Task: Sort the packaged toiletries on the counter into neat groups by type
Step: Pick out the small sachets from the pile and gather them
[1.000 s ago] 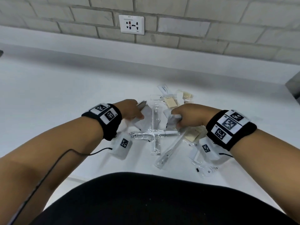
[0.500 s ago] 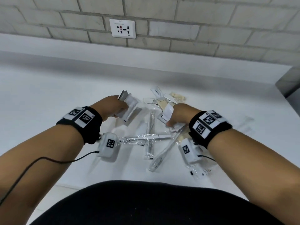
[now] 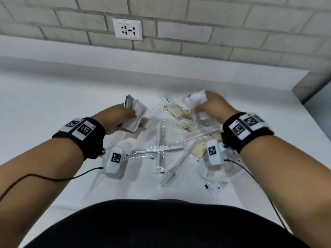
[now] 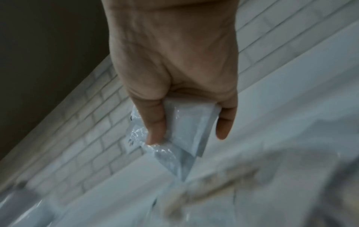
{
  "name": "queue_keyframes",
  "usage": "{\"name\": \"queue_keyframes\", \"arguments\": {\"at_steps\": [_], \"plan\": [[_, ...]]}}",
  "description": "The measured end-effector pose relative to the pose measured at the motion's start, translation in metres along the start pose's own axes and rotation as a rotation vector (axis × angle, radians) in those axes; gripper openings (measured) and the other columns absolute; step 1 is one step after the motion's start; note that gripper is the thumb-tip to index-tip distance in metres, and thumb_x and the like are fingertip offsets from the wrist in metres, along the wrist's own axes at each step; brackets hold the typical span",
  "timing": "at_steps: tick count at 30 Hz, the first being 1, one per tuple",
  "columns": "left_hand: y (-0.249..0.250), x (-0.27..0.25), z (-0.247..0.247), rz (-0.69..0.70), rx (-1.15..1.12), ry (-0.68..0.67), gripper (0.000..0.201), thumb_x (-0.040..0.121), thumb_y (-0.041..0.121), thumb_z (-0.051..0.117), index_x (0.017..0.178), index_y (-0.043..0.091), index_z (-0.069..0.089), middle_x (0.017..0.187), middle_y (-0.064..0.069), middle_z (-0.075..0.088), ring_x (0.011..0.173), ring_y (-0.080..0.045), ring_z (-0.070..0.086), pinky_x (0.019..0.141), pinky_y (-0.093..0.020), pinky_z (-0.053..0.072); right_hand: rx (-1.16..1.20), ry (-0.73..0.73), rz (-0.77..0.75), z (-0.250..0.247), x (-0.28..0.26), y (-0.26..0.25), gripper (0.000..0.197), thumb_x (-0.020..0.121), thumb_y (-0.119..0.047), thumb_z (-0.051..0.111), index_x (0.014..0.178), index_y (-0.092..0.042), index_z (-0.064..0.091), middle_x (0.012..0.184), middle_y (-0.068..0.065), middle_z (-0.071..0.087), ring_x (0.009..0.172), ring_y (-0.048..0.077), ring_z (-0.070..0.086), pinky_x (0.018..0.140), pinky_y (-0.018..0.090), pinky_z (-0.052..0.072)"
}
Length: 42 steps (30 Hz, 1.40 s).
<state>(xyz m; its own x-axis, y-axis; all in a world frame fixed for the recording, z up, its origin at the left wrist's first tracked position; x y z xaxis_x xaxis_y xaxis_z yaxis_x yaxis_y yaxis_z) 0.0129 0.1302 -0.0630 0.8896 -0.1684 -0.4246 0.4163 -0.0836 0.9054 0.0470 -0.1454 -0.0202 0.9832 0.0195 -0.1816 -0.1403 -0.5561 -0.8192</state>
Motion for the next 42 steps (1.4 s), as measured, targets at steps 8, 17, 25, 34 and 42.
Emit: {"name": "queue_keyframes", "arguments": {"at_steps": [8, 17, 25, 34, 42], "plan": [[0.035, 0.004, 0.099, 0.318, 0.752, -0.188, 0.019, 0.088, 0.022, 0.063, 0.105, 0.017, 0.055, 0.093, -0.001, 0.060, 0.080, -0.019, 0.059, 0.073, -0.034, 0.048, -0.671, -0.265, 0.124, -0.037, -0.051, 0.043, 0.050, 0.070, -0.017, 0.080, 0.117, -0.014, 0.063, 0.101, -0.001, 0.067, 0.090, 0.021, 0.065, 0.083, 0.034, 0.054], [-0.010, -0.021, 0.197, 0.504, 1.517, -0.585, 0.028, 0.090, 0.049, 0.054, 0.111, 0.031, 0.056, 0.113, 0.009, 0.062, 0.096, -0.014, 0.056, 0.083, -0.030, 0.046, -0.708, -0.259, 0.135, -0.064, -0.073, 0.095, 0.051, 0.074, -0.023, 0.076, 0.122, -0.021, 0.059, 0.121, -0.001, 0.063, 0.106, 0.021, 0.058, 0.096, 0.036, 0.046], [0.011, 0.002, 0.161, 0.548, 1.625, -0.349, 0.016, 0.089, 0.043, 0.053, 0.089, 0.027, 0.049, 0.094, 0.003, 0.062, 0.084, -0.019, 0.056, 0.071, -0.032, 0.045, -0.930, -0.343, 0.124, -0.069, -0.096, 0.107, 0.026, 0.078, -0.017, 0.072, 0.101, -0.020, 0.061, 0.105, -0.001, 0.066, 0.093, 0.020, 0.059, 0.078, 0.030, 0.047], [-0.009, -0.014, 0.205, 0.600, 1.550, -0.549, 0.005, 0.089, 0.040, 0.052, 0.089, 0.035, 0.052, 0.085, 0.015, 0.056, 0.080, -0.013, 0.053, 0.071, -0.028, 0.044, -0.638, -0.535, 0.043, -0.029, -0.106, 0.111, 0.035, 0.073, -0.010, 0.074, 0.100, -0.031, 0.069, 0.121, -0.027, 0.060, 0.108, 0.007, 0.058, 0.099, 0.033, 0.044], [0.017, 0.010, 0.178, 0.556, 1.523, -0.343, 0.017, 0.087, 0.045, 0.050, 0.091, 0.029, 0.054, 0.090, 0.009, 0.060, 0.083, -0.017, 0.057, 0.073, -0.033, 0.048, -0.679, -0.432, 0.158, -0.086, -0.088, 0.146, 0.038, 0.068, -0.018, 0.076, 0.104, -0.026, 0.067, 0.114, -0.006, 0.069, 0.105, 0.019, 0.063, 0.097, 0.043, 0.048]]}}
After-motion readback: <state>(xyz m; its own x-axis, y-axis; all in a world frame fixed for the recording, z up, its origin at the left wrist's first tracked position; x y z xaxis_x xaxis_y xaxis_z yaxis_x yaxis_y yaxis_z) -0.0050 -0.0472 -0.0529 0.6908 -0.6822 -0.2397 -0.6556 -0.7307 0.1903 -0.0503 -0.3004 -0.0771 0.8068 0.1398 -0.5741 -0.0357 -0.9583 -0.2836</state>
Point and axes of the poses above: each hand's wrist, its own x-axis towards the middle knuckle, its own z-axis out of the palm, y = z × x, the point moved 9 cm from there along x, towards the middle knuckle
